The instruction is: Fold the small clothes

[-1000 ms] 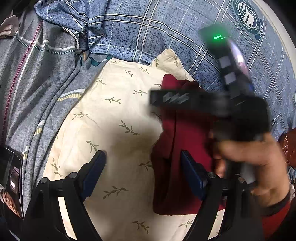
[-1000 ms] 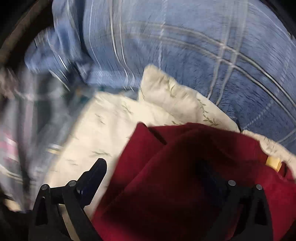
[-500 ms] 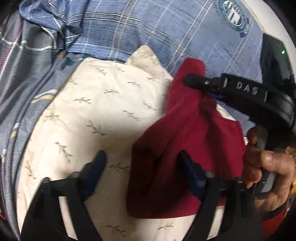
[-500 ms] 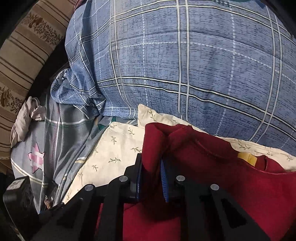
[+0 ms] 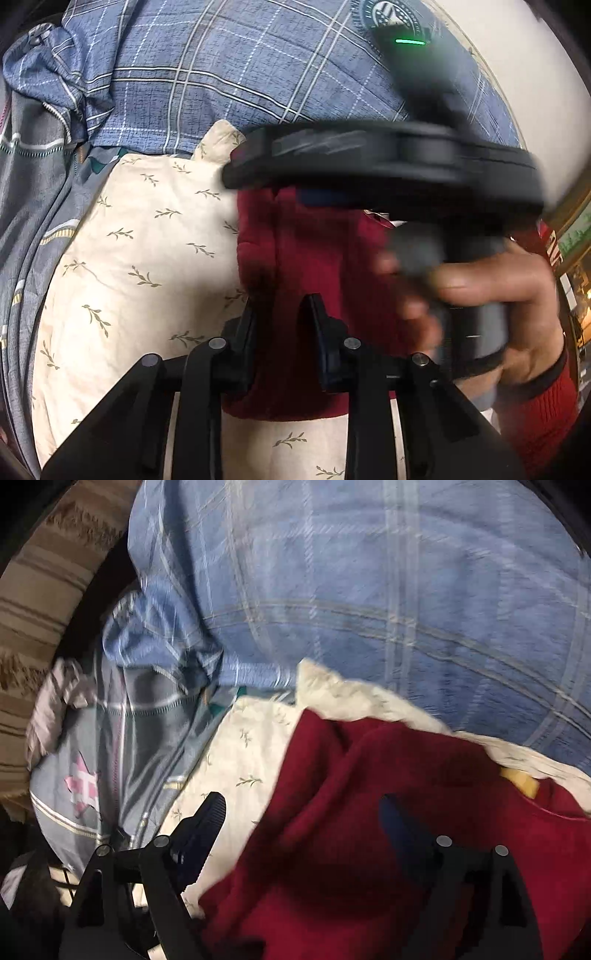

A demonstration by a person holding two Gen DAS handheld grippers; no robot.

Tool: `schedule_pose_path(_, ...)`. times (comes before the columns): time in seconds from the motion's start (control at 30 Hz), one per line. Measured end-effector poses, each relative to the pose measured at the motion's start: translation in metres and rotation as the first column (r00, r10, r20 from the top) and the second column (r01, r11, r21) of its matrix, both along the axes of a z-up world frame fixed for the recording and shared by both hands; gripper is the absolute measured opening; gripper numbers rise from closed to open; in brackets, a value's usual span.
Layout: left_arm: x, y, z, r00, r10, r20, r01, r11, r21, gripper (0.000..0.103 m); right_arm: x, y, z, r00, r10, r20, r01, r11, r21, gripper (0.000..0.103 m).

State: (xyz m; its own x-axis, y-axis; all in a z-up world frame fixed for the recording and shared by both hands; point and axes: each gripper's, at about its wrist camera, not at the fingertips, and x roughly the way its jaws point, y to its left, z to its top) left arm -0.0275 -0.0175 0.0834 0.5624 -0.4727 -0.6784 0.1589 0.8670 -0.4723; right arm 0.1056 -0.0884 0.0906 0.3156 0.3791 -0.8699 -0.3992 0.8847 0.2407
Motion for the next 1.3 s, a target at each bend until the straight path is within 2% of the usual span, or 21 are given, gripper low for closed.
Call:
schedule_pose_path(0.07, 0.000, 0.000, -0.001, 1.000, 0.002, -0.007, -0.002, 1.000, 0.011, 0.023, 0.005, 0.016, -0.021, 0.999, 0.025, -0.043, -0.029, 0.997, -0.074, 0.083)
schedule_pose_path(0.1, 0.000, 0.001, -0.004, 1.000, 0.008, -0.016, -0.008, 1.000, 0.019, 0.023, 0.005, 0.022, -0.029, 0.999, 0.035, -0.027, -0.038, 0.992, -0.122, 0.066)
schedule_pose_path(0.13, 0.000, 0.002, -0.005, 0.999, 0.020, -0.025, -0.019, 0.999, 0.032, 0.023, 0.005, 0.025, -0.035, 0.999, 0.035, 0.005, -0.033, 0.981, -0.190, 0.044)
schedule_pose_path(0.17, 0.001, 0.005, -0.007, 0.999, 0.036, -0.037, -0.034, 0.998, 0.043, 0.023, 0.004, 0.024, -0.038, 0.999, 0.036, 0.016, -0.032, 0.978, -0.208, 0.043)
schedule_pose_path(0.2, 0.000, 0.008, -0.008, 0.997, 0.049, -0.051, -0.047, 0.998, 0.040, 0.027, 0.001, 0.018, -0.035, 0.999, 0.031, 0.027, -0.026, 0.986, -0.167, 0.038)
schedule_pose_path(0.23, 0.001, 0.011, -0.010, 0.996, 0.059, -0.067, -0.057, 0.998, 0.032, 0.043, 0.000, 0.014, -0.032, 0.999, 0.029, 0.032, -0.024, 0.990, -0.142, 0.032)
schedule_pose_path(0.27, 0.001, 0.014, -0.011, 0.994, 0.074, -0.075, -0.072, 0.997, 0.031, 0.059, -0.002, 0.007, -0.026, 0.999, 0.023, 0.040, -0.019, 0.995, -0.099, 0.030)
schedule_pose_path(0.33, 0.000, 0.015, -0.011, 0.993, 0.099, -0.067, -0.097, 0.995, 0.037, 0.069, -0.006, -0.008, -0.016, 0.998, 0.001, 0.058, 0.001, 0.999, -0.034, 0.025)
schedule_pose_path(0.37, -0.001, 0.014, -0.011, 0.993, 0.098, -0.065, -0.096, 0.995, 0.035, 0.071, -0.007, -0.013, -0.012, 0.998, -0.005, 0.059, 0.005, 1.000, -0.010, 0.025)
schedule_pose_path(0.5, -0.001, 0.003, -0.014, 0.996, 0.066, -0.055, -0.064, 0.997, 0.045, 0.070, -0.010, -0.033, -0.001, 0.997, -0.032, 0.064, 0.026, 0.996, 0.088, 0.023)
schedule_pose_path(0.53, -0.003, 0.000, -0.012, 0.997, 0.055, -0.047, -0.053, 0.998, 0.041, 0.060, -0.010, -0.036, 0.002, 0.997, -0.041, 0.061, 0.034, 0.993, 0.112, 0.022)
schedule_pose_path(0.57, -0.005, -0.005, -0.009, 0.999, 0.030, -0.036, -0.029, 0.999, 0.026, 0.035, -0.012, -0.042, 0.004, 0.997, -0.048, 0.065, 0.040, 0.991, 0.125, 0.022)
schedule_pose_path(0.6, -0.007, -0.009, -0.005, 1.000, 0.003, -0.029, -0.003, 1.000, 0.023, 0.027, -0.013, -0.048, 0.007, 0.996, -0.053, 0.072, 0.043, 0.990, 0.132, 0.020)
schedule_pose_path(0.7, -0.019, -0.026, 0.014, 0.999, -0.032, 0.031, 0.032, 0.999, 0.027, 0.017, -0.020, -0.073, 0.019, 0.993, -0.073, 0.094, 0.057, 0.985, 0.163, 0.017)
schedule_pose_path(0.77, -0.027, -0.045, 0.032, 0.996, -0.070, 0.059, 0.070, 0.998, 0.000, 0.016, -0.029, -0.094, 0.032, 0.989, -0.093, 0.114, 0.071, 0.980, 0.184, 0.016)
schedule_pose_path(0.87, -0.036, -0.091, 0.055, 0.981, -0.158, 0.111, 0.156, 0.987, 0.029, 0.016, -0.045, -0.136, 0.057, 0.977, -0.130, 0.169, 0.098, 0.977, 0.188, 0.015)
schedule_pose_path(1.03, -0.035, -0.176, 0.057, 0.952, -0.286, 0.113, 0.285, 0.958, 0.024, 0.016, -0.064, -0.211, 0.077, 0.945, -0.236, 0.228, 0.203, 0.966, 0.161, 0.015)
schedule_pose_path(1.1, -0.031, -0.211, 0.042, 0.940, -0.330, 0.084, 0.329, 0.944, 0.025, 0.016, -0.069, -0.252, 0.068, 0.926, -0.314, 0.211, 0.285, 0.946, 0.157, 0.015)
schedule_pose_path(1.17, -0.026, -0.242, 0.018, 0.929, -0.371, 0.018, 0.370, 0.928, 0.035, 0.018, -0.071, -0.279, 0.055, 0.903, -0.374, 0.213, 0.359, 0.927, 0.106, 0.010)
schedule_pose_path(1.23, -0.021, -0.257, 0.000, 0.920, -0.391, -0.021, 0.392, 0.919, 0.051, 0.022, -0.064, -0.308, 0.021, 0.883, -0.451, 0.131, 0.443, 0.893, 0.082, 0.010)
schedule_pose_path(1.3, -0.025, -0.255, 0.001, 0.917, -0.400, -0.001, 0.399, 0.915, 0.053, 0.033, -0.062, -0.320, -0.002, 0.870, -0.486, 0.085, 0.482, 0.874, 0.062, 0.009)
